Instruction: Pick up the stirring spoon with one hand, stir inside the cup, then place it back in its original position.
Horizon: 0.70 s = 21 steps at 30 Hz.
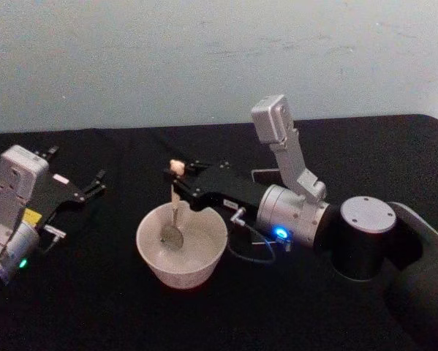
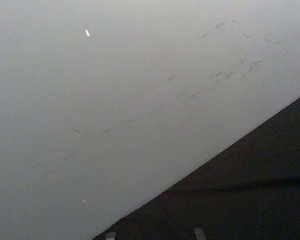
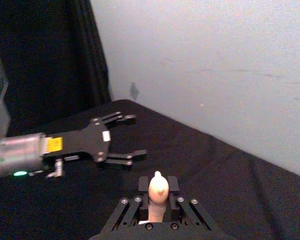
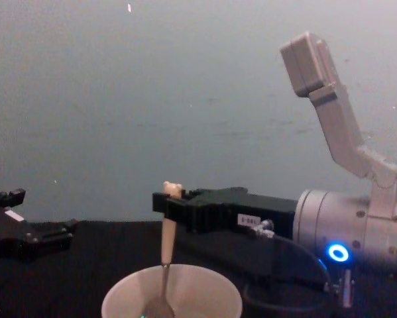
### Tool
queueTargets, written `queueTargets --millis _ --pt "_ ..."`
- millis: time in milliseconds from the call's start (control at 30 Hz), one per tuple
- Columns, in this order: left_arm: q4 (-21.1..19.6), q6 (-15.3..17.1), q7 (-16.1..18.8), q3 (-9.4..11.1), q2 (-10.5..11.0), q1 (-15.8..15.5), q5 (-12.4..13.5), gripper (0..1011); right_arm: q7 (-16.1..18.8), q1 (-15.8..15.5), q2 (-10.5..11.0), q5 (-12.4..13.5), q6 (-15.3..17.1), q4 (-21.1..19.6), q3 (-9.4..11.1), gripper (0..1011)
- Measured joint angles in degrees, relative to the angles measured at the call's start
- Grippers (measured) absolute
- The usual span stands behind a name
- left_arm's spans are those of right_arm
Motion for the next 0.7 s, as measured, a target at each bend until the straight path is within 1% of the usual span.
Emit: queueTargets --millis 200,300,367,400,500,567,667,700 --pt "0.0 0.0 0.0 0.0 0.0 0.0 0.0 1001 -0.4 0.2 0.3 -0.9 -0.5 0.7 1.1 221" --pt "0.0 0.0 0.0 0.0 0.0 0.0 0.0 1001 -0.1 -0.3 1.4 -1.3 -0.9 -0.2 1.6 222" --pt "0.0 0.0 0.0 0.0 0.0 0.0 0.0 1001 0.5 -1.2 2.6 -1.5 -0.9 -1.5 2.0 222" --pt "0.0 0.0 0.0 0.0 0.0 0.0 0.0 1001 1.0 -1.9 3.5 -1.5 -0.9 -2.6 2.3 222" --pt "0.0 0.0 0.0 0.0 0.0 0.0 0.0 1001 1.9 -3.0 4.9 -1.3 -0.9 -4.2 2.7 222" --pt "0.0 0.0 0.0 0.0 0.0 0.0 0.0 1001 2.7 -4.0 6.3 -0.9 -0.9 -5.7 2.9 222" --pt "0.0 0.0 0.0 0.0 0.0 0.0 0.0 1001 3.4 -5.1 7.5 -0.4 -0.7 -7.3 3.2 222" --pt "0.0 0.0 0.0 0.0 0.0 0.0 0.0 1001 4.0 -5.8 8.3 0.0 -0.6 -8.5 3.3 222"
